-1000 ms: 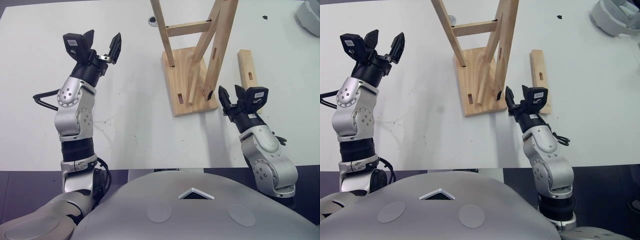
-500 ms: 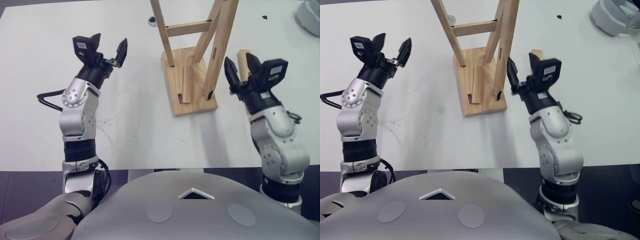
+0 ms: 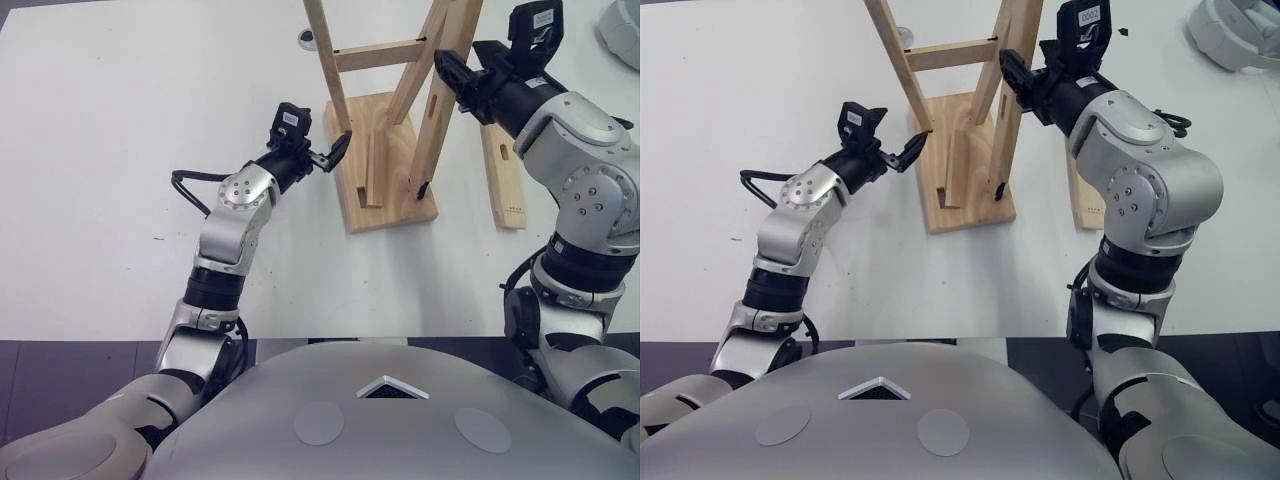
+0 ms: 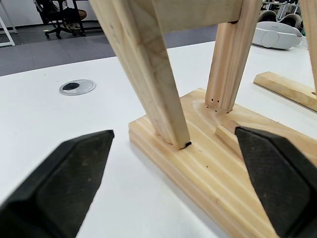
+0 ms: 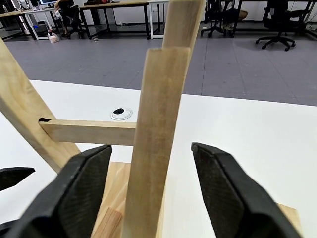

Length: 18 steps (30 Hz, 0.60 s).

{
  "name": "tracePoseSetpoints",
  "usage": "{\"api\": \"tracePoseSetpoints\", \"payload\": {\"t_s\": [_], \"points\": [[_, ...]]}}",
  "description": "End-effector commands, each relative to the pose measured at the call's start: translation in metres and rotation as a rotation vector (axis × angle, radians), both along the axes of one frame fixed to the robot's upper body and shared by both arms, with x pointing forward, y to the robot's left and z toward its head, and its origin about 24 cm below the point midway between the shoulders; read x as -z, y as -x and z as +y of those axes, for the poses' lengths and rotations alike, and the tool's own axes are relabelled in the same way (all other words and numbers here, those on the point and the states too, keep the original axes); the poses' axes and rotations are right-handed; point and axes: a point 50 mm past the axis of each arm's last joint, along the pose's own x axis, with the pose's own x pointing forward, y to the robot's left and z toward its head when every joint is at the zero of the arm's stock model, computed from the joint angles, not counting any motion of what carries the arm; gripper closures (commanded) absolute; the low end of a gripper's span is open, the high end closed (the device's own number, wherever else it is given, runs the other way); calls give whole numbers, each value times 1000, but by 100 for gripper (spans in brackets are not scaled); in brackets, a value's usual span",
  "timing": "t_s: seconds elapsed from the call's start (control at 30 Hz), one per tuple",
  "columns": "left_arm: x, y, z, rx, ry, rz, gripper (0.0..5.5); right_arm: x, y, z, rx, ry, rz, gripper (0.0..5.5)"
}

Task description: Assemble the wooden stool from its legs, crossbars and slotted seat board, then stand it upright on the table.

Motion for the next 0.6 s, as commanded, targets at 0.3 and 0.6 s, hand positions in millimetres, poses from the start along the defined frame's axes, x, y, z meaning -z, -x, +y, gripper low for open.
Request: {"api": "tracePoseSetpoints", "payload": {"t_s": [0.3, 0.6], "points": [[12, 3, 3, -48, -71, 12, 99, -12, -7, 3, -37, -48, 67, 440], [8, -2, 0, -46, -68, 2, 99, -9, 42, -8, 85, -197, -191, 445]]}}
